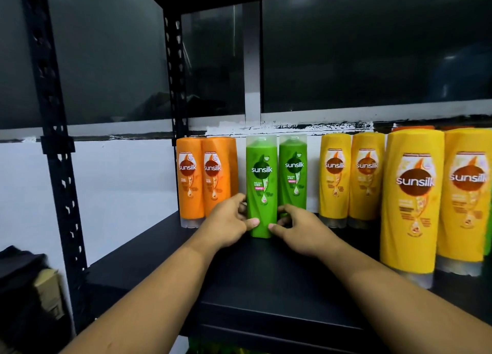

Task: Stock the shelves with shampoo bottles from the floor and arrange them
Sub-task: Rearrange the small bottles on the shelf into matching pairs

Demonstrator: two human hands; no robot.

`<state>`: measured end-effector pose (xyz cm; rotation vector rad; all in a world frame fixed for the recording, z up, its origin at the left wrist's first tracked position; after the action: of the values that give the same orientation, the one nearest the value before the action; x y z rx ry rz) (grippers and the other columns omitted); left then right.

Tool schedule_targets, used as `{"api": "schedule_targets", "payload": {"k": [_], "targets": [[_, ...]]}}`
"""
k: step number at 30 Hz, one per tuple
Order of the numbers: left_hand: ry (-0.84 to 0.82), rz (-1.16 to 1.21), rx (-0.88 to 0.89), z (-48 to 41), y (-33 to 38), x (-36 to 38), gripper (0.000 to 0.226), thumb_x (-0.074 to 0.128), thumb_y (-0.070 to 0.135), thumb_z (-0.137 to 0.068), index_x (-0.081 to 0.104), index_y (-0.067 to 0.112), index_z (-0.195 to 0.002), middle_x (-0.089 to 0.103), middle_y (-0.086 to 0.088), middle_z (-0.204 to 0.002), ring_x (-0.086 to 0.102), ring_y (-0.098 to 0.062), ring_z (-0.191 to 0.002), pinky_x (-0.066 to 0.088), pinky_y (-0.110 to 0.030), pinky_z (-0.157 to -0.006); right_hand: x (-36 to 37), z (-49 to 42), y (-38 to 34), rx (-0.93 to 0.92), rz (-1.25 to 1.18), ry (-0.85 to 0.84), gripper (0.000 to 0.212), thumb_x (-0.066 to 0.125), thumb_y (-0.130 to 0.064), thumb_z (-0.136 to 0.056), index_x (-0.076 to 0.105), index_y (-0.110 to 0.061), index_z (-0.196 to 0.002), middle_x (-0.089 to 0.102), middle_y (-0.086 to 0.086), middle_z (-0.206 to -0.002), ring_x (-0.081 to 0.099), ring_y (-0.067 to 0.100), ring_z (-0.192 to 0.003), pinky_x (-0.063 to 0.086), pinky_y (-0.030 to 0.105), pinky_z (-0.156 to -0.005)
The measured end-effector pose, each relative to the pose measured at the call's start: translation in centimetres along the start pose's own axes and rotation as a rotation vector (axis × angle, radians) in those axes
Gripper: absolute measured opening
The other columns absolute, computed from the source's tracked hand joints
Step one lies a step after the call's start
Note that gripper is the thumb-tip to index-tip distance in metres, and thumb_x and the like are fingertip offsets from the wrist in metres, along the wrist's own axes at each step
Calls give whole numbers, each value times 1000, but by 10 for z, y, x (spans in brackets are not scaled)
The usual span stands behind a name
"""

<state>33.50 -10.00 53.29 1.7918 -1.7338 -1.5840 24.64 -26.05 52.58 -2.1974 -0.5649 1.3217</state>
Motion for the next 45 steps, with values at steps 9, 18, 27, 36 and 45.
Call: {"api": "schedule_targets", "payload": {"k": [9, 18, 27, 36, 45], "targets": [[26, 3, -78, 0, -8, -2, 24, 73, 5, -91, 65, 17, -109, 71, 1, -90, 72, -19, -90, 58, -36, -93, -1, 0, 1, 54, -163, 39, 31, 71, -29, -91, 58, -21, -118, 73, 1, -96, 68, 16, -86, 52, 25, -70], [43, 27, -114, -4, -17, -3, 21, 71, 4, -93, 64, 9, -112, 45, 8, -66, 62, -15, -81, 61, -46, -90, 1, 0, 0, 41, -223, 74, 30, 75, -27, -88, 58, -19, -112, 71, 1, -98, 68, 16, -88, 55, 31, -78], [72, -131, -76, -6, -17, -3, 17, 73, 19, -93, 65, 16, -108, 66, 0, -77, 61, -11, -74, 54, -31, -75, 3, -2, 1, 57, -250, 32, 39, 74, -26, -89, 58, -16, -123, 69, 4, -116, 66, 17, -105, 53, 33, -96], [85, -193, -55, -5, -16, -4, 23, 72, 23, -94, 66, 17, -116, 75, -1, -93, 70, -14, -87, 56, -30, -82, 7, -4, 1, 41, -236, -14, 61, 74, -26, -90, 49, -9, -143, 61, 10, -137, 58, 16, -126, 44, 32, -109], [75, -180, -55, -5, -15, -4, 24, 72, 22, -94, 66, 15, -117, 74, 0, -86, 70, -16, -82, 58, -40, -88, 8, -6, 2, 30, -240, -33, 64, 72, -22, -91, 44, -8, -147, 57, 12, -142, 53, 16, -132, 42, 30, -111]]}}
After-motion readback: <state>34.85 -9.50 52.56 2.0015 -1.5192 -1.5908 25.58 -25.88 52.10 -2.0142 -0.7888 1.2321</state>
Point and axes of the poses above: each hand's wrist, its own z-axis away from the middle knuckle, its own x-axis out of the palm, y = z × x, the point moved 2 cm from there along -z, towards the middle knuckle
